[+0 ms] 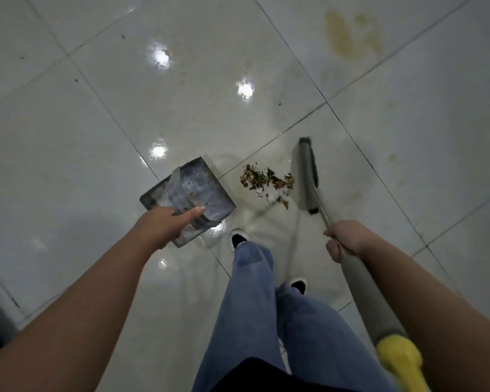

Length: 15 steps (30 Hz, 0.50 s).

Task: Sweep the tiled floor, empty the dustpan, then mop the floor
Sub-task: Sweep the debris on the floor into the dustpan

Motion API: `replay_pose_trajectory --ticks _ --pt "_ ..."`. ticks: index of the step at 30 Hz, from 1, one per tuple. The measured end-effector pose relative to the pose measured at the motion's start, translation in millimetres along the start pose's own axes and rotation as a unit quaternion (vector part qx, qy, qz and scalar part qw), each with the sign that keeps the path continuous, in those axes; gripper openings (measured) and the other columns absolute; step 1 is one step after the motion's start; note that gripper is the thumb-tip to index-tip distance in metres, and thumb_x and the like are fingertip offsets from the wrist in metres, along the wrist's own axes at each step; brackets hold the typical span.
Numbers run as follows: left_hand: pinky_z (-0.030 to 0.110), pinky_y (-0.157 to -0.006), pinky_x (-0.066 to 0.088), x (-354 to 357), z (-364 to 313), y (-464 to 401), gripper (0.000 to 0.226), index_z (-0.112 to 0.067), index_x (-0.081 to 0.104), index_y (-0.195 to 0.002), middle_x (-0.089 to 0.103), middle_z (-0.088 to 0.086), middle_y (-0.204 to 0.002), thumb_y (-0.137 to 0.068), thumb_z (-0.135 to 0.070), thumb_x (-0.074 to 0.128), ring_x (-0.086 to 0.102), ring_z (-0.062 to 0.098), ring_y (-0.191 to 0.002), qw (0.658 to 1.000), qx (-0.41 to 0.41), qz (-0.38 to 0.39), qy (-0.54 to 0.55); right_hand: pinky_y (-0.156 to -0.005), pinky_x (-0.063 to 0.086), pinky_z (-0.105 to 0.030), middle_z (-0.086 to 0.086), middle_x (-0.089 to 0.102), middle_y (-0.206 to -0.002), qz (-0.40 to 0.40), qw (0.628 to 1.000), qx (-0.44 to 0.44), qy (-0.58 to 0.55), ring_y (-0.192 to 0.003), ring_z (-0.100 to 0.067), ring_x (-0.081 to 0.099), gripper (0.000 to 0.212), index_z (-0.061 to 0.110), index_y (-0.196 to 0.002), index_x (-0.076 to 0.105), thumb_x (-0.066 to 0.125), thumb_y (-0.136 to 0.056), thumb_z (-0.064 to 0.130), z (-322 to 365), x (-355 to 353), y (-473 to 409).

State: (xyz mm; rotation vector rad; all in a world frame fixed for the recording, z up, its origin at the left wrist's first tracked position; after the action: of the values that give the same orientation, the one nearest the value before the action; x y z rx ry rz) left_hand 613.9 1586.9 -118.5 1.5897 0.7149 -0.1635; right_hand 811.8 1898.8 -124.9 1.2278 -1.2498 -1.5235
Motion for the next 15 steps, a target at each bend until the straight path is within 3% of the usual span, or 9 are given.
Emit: replay_pose_trajectory --ticks 2,5,8,10,13,15 --pt "0.021 -0.041 0.032 1 -3 -3 0.063 -0.013 0.047 -0.048 0.044 -0.005 -0.03 -0.073 -0.07 0.055 0.042 0.017 -0.035 0.999 0.012 0.011 -0.037 -0.026 0.025 -0.006 -0.004 0.031 -0.025 0.042 0.995 0.017 -0.089 -0.016 -0.01 0.026 0.029 0.009 -0.069 0.031 0.034 -0.097 0.004 -13 -3 18" --pt "0.022 -0.042 0.032 0 -6 1 0.055 -0.017 0.047 -0.051 0.045 0.005 -0.045 -0.079 -0.064 0.053 0.041 0.019 -0.036 0.995 0.03 0.02 -0.094 -0.025 0.024 -0.004 -0.005 0.034 -0.04 0.054 0.977 0.023 -0.206 -0.019 -0.005 0.027 0.021 0.014 -0.077 0.036 0.035 -0.097 0.006 -37 -28 44" --pt "0.021 -0.043 0.032 1 -3 11 0.06 -0.008 0.052 -0.058 0.045 0.008 -0.047 -0.076 -0.065 0.056 0.04 0.02 -0.037 0.995 0.03 0.021 -0.095 -0.027 0.025 -0.004 -0.007 0.036 -0.051 0.039 0.971 0.009 -0.236 -0.019 -0.004 0.028 0.015 0.017 -0.088 0.036 0.035 -0.097 0.006 -63 -35 61" --pt "0.021 -0.043 0.033 5 -1 26 0.061 -0.007 0.053 -0.057 0.045 0.006 -0.043 -0.076 -0.065 0.056 0.042 0.02 -0.038 0.992 0.049 0.013 -0.115 -0.028 0.024 -0.003 -0.006 0.03 -0.057 0.027 0.97 0.007 -0.241 -0.017 -0.006 0.027 0.017 0.016 -0.085 0.035 0.034 -0.098 0.005 -78 -29 64" --pt "0.023 -0.043 0.033 8 9 46 0.063 -0.009 0.048 -0.052 0.044 0.001 -0.038 -0.074 -0.068 0.055 0.043 0.017 -0.037 0.989 0.076 -0.01 -0.123 -0.024 0.021 -0.006 -0.006 0.032 -0.036 -0.011 0.976 -0.005 -0.216 -0.014 -0.01 0.026 0.032 0.006 -0.066 0.032 0.032 -0.098 0.003 -90 -33 48" --pt "0.024 -0.045 0.034 9 17 56 0.064 -0.011 0.046 -0.048 0.045 -0.001 -0.035 -0.073 -0.07 0.053 0.046 0.017 -0.038 0.987 0.095 -0.03 -0.127 -0.023 0.022 -0.007 -0.004 0.03 -0.027 -0.006 0.978 -0.001 -0.207 -0.013 -0.012 0.026 0.033 0.003 -0.064 0.033 0.032 -0.097 0.002 -97 -31 38"
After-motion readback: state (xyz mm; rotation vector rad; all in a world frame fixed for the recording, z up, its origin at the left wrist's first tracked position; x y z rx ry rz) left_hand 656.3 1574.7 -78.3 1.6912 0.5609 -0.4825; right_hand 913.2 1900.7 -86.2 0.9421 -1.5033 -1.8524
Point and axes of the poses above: each hand's wrist, its own y-axis away from the middle knuckle, its own x-axis out of the palm, z = x × y, the point moved 10 cm from there along -y, towards the middle knuckle
